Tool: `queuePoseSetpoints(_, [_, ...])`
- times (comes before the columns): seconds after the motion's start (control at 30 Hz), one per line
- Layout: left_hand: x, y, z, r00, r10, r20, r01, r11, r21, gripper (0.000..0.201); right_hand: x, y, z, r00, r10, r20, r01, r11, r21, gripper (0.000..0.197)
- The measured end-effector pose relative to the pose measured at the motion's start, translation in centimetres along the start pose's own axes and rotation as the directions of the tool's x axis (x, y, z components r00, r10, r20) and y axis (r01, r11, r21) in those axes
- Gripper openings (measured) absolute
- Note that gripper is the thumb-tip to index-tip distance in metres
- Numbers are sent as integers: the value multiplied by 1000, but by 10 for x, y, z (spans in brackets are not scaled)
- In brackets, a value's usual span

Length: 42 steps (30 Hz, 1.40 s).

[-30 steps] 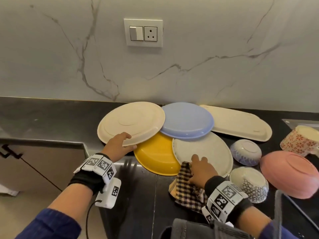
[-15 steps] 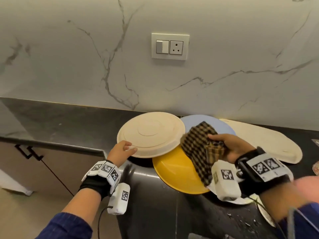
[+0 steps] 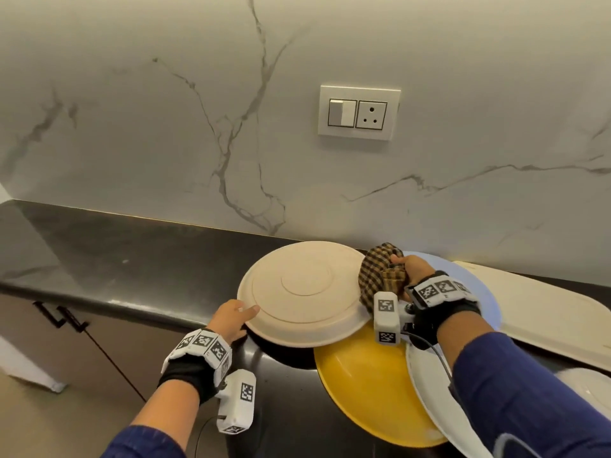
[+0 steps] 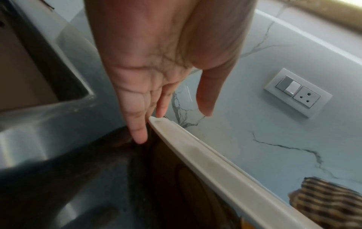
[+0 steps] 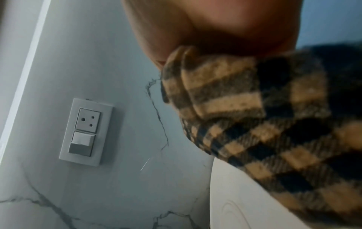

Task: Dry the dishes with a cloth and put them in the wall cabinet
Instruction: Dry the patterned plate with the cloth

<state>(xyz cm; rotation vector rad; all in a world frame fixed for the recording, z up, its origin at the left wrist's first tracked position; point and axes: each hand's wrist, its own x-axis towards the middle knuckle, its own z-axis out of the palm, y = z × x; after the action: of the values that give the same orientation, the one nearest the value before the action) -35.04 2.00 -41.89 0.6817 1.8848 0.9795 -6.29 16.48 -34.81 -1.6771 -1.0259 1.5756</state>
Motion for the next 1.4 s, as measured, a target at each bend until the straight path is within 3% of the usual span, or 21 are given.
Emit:
queuePoseSetpoints(0.17, [4,-3,-1,999,-46,0,45,984,-173,45,18,-5,6,999,-29,-37,18,964,-264,27])
queuePoseSetpoints(0.23, [1,-4,-2,995,-85,42,94,947,-306,25,15,-6,8,998,-49,-39,35,954,-297,41])
queuePoseSetpoints(0.33, [-3,-8,-2,992,-67,107,111,859,-500,23,13,-5,7,999,-26,-34,17,965,-263,47])
queuePoseSetpoints(0.47, [-7,-5,-8,996,12,86,51,724,-688,16,21,3,2,1000,13,-15,-14,997,-76,43])
queuePoseSetpoints(0.57, [-18,1,-11,986,154,61,-65,697,-714,22,8,5,-4,999,50,7,-50,997,55,36])
queuePoseSetpoints(0.7, [-38,19,-18,943,323,80,-169,672,-721,29,-12,3,-21,989,76,126,-108,956,272,59])
queuePoseSetpoints(0.73, [-44,26,-18,924,370,95,-193,667,-720,33,-20,2,-27,989,58,138,-102,936,337,52])
queuePoseSetpoints(0.77, [-51,31,-18,901,420,111,-217,657,-722,43,-27,2,-31,990,36,133,-88,909,407,42])
queuePoseSetpoints(0.83, [-63,40,-13,850,511,127,-276,637,-720,78,-41,2,-42,993,-10,120,-59,829,556,42])
queuePoseSetpoints(0.9, [-76,48,-2,824,554,117,-324,631,-705,93,-57,3,-56,994,-100,48,43,748,662,42])
queuePoseSetpoints(0.93, [-84,51,4,822,560,107,-351,645,-679,90,-64,5,-66,991,-134,16,84,706,704,41])
queuePoseSetpoints(1.0, [-103,59,15,818,568,93,-424,704,-571,65,-81,8,-89,980,-199,-30,151,627,764,46])
queuePoseSetpoints(1.07, [-123,65,27,807,569,158,-448,763,-466,52,-100,13,-115,955,-293,-53,212,546,810,57])
queuePoseSetpoints(1.13, [-144,68,40,796,516,315,-355,821,-448,83,-121,19,-137,932,-341,-124,284,472,835,44])
queuePoseSetpoints(1.2, [-166,68,53,756,448,477,-180,844,-506,113,-138,25,-159,893,-403,-198,385,459,801,20])
queuePoseSetpoints(1.3, [-203,59,78,654,430,623,104,764,-637,128,-152,51,-206,816,-572,-86,389,432,813,63])
queuePoseSetpoints(1.37, [-220,53,93,636,428,642,197,715,-671,110,-155,71,-233,785,-620,10,338,442,831,90])
queuePoseSetpoints(1.4, [-230,49,103,648,423,634,210,700,-682,99,-163,78,-247,780,-620,87,281,471,836,84])
